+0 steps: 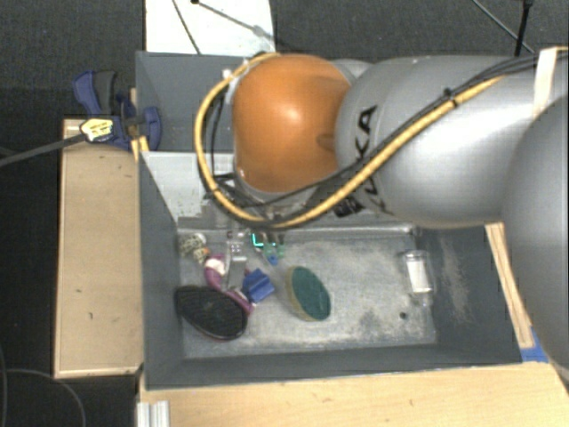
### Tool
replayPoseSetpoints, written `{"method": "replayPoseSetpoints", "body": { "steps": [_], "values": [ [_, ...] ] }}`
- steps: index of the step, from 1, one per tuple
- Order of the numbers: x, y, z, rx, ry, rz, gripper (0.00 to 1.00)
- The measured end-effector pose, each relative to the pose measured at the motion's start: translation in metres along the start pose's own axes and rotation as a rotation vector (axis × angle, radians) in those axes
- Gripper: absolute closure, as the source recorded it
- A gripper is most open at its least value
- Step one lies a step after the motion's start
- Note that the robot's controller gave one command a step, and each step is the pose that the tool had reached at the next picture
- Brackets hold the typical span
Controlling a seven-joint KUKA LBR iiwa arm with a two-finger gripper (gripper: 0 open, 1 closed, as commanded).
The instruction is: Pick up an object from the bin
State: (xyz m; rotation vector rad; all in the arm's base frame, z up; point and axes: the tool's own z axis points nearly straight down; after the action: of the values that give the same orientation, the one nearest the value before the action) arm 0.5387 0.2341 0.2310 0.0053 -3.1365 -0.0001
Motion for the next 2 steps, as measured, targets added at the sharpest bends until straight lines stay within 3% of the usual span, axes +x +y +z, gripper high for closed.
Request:
{"method": "replayPoseSetpoints", "body": {
  "steps": [1,2],
  "values": [
    [0.048,0.019,0.165,0.000,0.000,-0.104,0.00],
    [0.026,0.011,0.130,-0.003,-0.009,0.088,0.00]
  ]
}}
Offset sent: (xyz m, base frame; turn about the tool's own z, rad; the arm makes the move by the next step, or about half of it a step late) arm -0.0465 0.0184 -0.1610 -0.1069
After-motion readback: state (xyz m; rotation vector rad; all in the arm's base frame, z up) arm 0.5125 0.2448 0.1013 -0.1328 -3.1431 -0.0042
